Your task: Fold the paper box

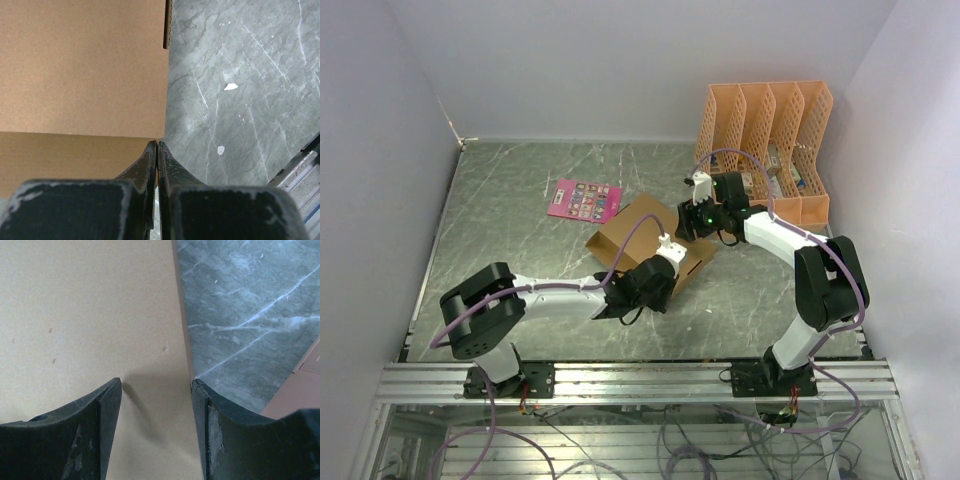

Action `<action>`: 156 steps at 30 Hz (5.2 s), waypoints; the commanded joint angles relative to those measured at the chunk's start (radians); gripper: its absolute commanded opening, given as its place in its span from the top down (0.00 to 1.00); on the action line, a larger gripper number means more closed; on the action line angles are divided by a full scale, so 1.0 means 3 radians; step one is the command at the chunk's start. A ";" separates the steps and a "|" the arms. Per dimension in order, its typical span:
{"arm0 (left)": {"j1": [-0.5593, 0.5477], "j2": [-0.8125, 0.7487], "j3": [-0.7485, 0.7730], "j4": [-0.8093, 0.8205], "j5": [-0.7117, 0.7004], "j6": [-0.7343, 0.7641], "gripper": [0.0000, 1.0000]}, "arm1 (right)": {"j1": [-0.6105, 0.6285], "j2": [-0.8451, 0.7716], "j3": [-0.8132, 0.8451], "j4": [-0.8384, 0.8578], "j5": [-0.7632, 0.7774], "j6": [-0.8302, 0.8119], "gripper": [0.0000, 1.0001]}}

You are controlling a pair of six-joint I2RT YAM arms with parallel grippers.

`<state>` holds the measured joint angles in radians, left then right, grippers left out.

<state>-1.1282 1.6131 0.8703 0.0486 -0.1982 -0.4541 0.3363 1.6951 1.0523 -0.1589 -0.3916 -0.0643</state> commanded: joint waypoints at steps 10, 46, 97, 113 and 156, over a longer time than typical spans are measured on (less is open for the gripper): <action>0.0100 -0.0102 0.0215 0.0051 0.0054 -0.0026 0.80 | 0.0101 -0.0029 -0.0092 -0.0216 -0.0132 0.0062 0.43; -0.0246 -0.0713 -0.0760 0.0435 -0.0026 0.0484 0.55 | 0.0111 0.0074 -0.0031 -0.0247 -0.0193 0.0061 0.43; 0.0031 -0.0378 -0.0540 0.0423 0.0139 0.0402 0.93 | 0.0223 0.0103 -0.0057 -0.0261 -0.0183 0.0045 0.51; 0.0220 -0.0306 -0.0005 -0.0094 0.0204 0.0284 0.93 | 0.0387 0.0091 -0.0138 -0.0206 -0.0055 0.0066 0.54; 0.3198 -0.0775 0.0136 -0.1514 0.1548 0.2146 0.32 | 0.0387 0.0251 0.0071 -0.0329 -0.0177 -0.0009 0.53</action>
<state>-0.1959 1.3220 0.8631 -0.3573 0.0689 0.0517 0.4381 1.7290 1.0729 -0.1761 -0.4232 -0.0532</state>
